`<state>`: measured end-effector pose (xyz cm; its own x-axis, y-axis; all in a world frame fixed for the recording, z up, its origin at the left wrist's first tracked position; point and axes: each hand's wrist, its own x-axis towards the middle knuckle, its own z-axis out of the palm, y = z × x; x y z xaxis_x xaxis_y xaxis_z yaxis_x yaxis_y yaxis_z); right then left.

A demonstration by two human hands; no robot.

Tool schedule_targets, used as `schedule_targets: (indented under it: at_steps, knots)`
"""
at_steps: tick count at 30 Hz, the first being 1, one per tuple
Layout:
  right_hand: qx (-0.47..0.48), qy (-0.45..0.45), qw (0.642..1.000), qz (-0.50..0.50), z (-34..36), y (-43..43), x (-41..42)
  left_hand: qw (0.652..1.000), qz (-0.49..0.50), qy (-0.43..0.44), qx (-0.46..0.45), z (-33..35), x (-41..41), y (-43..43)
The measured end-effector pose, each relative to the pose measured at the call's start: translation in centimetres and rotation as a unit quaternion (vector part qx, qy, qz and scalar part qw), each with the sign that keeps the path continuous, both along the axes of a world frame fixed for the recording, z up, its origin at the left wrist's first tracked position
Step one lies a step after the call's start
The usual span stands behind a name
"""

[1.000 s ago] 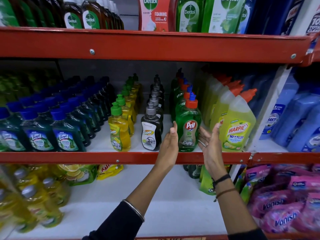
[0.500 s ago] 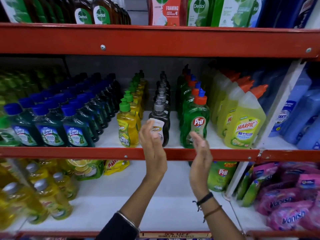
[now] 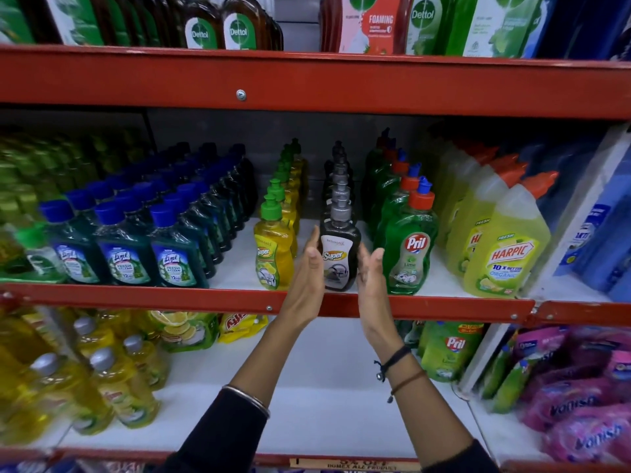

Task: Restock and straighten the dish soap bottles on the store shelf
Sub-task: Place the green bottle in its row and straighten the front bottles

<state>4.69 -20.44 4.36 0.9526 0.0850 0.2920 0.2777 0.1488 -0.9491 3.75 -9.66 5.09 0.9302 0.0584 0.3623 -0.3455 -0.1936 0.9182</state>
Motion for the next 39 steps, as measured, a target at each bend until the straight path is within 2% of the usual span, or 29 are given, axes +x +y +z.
schedule_targets:
  at_steps: [7,19,23,25,28,30,32,35,39]
  knots:
    - [0.041,0.031,0.998,0.031,0.7,-1.1,0.7,1.0,-0.011,0.007,0.013,-0.1,-0.6,0.5]
    - [0.016,0.034,0.999,0.013,0.5,-1.3,0.8,0.999,-0.012,0.022,0.026,0.1,-0.8,0.7]
    - [0.003,0.003,0.999,-0.038,-0.1,-0.7,0.5,0.997,0.016,-0.041,0.06,-0.3,-1.6,0.8]
    - [0.006,-0.016,0.994,-0.107,-1.2,-0.1,0.0,0.992,0.059,-0.112,0.018,-1.2,-2.7,1.1]
    - [0.016,-0.09,0.973,-0.211,-2.6,1.6,-1.9,0.96,0.159,-0.187,-0.134,-2.6,-3.8,2.7]
    - [-0.002,-0.122,0.976,-0.181,-3.1,3.3,-3.1,0.944,0.209,-0.167,-0.192,-2.5,-3.4,4.6]
    - [-0.016,-0.13,0.988,-0.087,-3.0,5.2,-4.0,0.953,0.188,-0.111,-0.212,-1.7,-2.6,6.5]
    - [-0.043,-0.092,0.995,0.006,-1.7,7.9,-4.1,0.977,0.122,-0.034,-0.173,-0.2,-1.4,8.6]
    - [-0.075,-0.027,0.997,-0.001,0.0,10.0,-3.3,0.992,0.053,0.02,-0.115,0.7,-1.3,9.6]
